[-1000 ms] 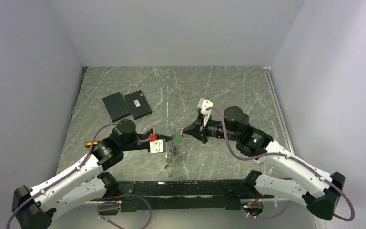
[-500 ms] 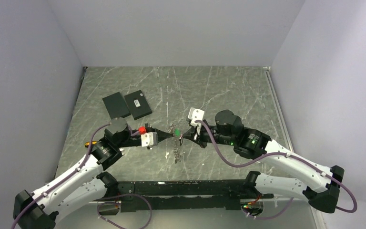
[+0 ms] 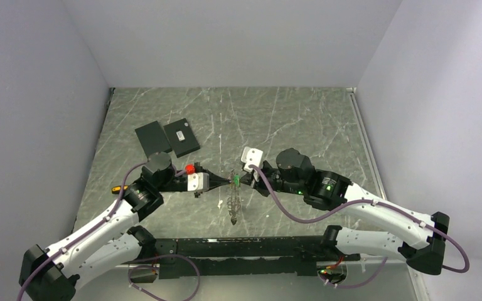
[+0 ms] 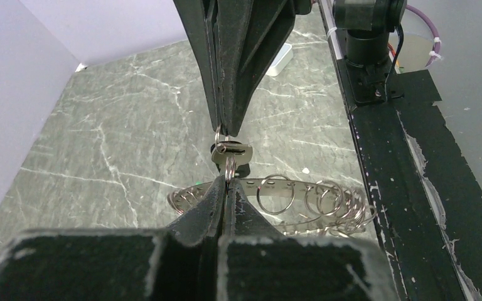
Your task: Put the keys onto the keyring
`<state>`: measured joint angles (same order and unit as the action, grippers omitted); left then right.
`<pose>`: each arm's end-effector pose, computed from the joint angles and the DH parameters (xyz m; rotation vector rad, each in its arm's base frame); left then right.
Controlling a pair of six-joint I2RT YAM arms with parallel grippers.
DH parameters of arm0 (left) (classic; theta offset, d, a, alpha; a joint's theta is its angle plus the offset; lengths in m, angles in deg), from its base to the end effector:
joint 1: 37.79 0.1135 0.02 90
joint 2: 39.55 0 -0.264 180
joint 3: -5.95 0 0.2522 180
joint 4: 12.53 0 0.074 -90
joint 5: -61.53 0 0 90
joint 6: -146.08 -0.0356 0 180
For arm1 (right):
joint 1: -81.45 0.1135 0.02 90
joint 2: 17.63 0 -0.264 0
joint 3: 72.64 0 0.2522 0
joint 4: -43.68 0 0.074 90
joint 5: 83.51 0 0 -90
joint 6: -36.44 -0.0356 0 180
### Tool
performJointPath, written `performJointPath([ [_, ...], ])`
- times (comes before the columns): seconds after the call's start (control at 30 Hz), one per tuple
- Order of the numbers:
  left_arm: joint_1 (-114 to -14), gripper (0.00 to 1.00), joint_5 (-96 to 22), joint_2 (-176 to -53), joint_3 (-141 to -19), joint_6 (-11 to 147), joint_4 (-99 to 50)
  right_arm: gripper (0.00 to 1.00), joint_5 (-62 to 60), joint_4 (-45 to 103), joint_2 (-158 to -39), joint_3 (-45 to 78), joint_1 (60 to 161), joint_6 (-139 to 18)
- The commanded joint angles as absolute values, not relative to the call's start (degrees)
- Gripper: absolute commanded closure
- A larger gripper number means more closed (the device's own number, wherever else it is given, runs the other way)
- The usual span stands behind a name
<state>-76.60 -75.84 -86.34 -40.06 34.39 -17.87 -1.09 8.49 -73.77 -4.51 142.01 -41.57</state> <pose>0.1308 -0.1388 0.2920 1.3551 1.0678 -0.9109 0.1041 0.1939 0.3421 -1.2752 1.5873 0.6745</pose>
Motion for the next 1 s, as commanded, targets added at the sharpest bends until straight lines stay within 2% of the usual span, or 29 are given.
performJointPath([
  [0.0, -76.2, 1.0, -78.0, -86.0, -42.5, 34.7, -15.7, 1.0, 0.5, 9.4, -73.8, -3.8, 142.8, -40.6],
  [0.97, -76.1, 1.0, -80.5, -88.0, -44.8, 32.4, -20.5, 1.0, 3.7, 6.5, -76.6, -1.6, 148.4, -38.6],
])
